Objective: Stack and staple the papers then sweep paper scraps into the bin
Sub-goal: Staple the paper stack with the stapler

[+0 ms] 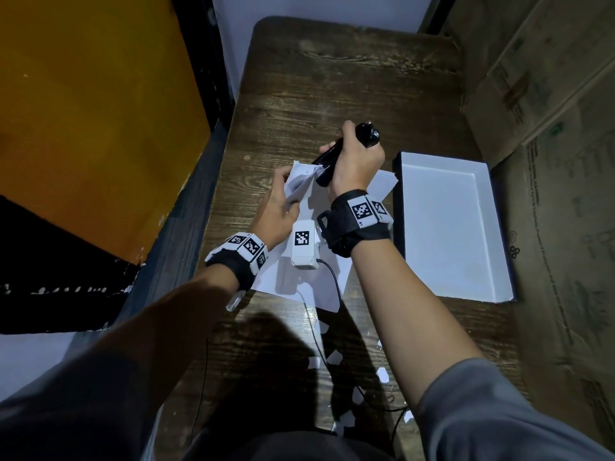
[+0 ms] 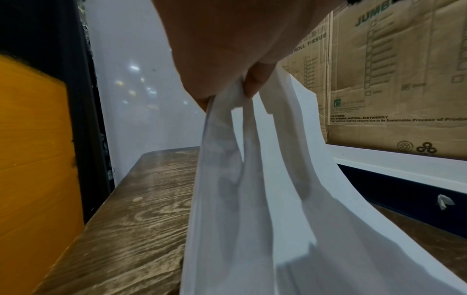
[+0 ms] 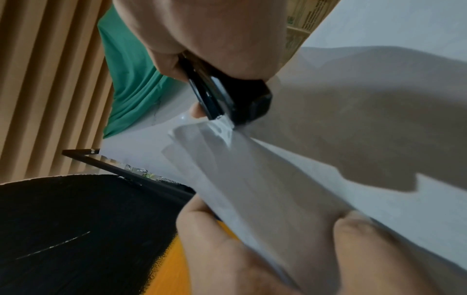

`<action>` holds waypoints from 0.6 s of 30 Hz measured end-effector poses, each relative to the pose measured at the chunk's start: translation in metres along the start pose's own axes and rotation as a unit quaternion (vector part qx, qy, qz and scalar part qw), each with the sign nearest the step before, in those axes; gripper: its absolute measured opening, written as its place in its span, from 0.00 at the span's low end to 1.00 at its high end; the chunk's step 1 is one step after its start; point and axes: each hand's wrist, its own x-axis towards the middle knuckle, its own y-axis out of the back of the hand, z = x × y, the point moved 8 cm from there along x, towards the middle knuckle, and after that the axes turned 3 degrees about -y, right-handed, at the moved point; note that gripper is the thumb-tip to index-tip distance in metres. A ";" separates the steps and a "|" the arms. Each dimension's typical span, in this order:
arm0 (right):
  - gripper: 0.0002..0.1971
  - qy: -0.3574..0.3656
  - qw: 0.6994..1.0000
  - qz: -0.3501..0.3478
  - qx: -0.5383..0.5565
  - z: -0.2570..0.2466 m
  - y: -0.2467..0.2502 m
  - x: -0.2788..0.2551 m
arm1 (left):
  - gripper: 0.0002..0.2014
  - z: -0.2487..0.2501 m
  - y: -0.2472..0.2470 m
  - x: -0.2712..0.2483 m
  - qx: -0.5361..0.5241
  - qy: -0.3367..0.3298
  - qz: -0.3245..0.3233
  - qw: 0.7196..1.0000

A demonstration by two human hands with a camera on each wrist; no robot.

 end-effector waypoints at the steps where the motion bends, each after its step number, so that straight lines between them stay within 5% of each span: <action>1: 0.08 -0.001 1.000 -0.006 0.000 0.000 -0.001 -0.001 | 0.31 -0.001 0.000 0.001 -0.001 0.000 0.001 1.000; 18: 0.09 -0.004 1.000 -0.002 0.002 0.002 0.004 -0.002 | 0.34 -0.005 -0.005 0.002 0.016 -0.023 -0.012 1.000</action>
